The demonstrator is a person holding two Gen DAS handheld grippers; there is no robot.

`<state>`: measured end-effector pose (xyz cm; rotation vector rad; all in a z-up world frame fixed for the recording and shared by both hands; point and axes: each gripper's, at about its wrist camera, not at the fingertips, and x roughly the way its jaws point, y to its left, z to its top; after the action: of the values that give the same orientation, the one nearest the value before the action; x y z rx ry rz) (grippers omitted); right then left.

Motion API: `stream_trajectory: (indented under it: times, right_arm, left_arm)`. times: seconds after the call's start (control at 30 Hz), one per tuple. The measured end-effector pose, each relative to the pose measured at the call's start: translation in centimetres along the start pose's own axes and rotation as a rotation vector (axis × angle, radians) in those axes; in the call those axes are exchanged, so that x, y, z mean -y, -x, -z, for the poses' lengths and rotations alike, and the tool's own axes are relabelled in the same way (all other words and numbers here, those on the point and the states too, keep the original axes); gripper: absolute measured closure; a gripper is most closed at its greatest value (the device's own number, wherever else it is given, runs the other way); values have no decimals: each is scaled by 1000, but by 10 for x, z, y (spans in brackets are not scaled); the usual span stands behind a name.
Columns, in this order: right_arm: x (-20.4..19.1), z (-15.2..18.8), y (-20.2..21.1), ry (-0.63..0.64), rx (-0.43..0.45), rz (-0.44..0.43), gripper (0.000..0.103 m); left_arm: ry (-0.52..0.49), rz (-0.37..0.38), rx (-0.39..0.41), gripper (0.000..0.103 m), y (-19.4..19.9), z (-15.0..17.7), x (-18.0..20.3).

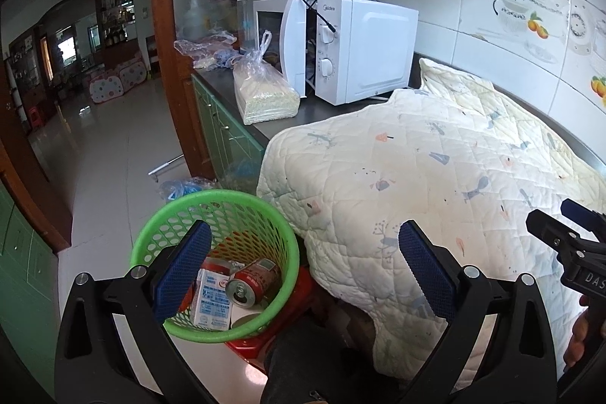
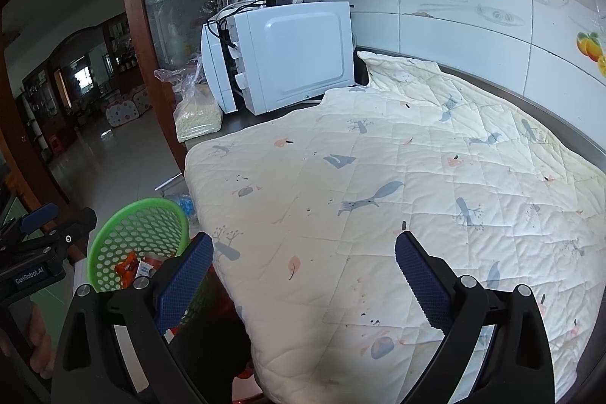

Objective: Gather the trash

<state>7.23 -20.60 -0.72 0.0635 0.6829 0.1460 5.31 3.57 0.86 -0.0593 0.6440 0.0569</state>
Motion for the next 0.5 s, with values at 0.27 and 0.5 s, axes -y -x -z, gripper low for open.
stream_trajectory:
  times: [0.27, 0.5]
  right_arm:
    - [3, -1, 2, -5, 6, 3, 9]
    - [6, -1, 4, -9, 9, 7, 9]
  left_arm:
    - [10, -3, 9, 5, 2, -1, -2]
    - [17, -2, 11, 5, 2, 0, -5]
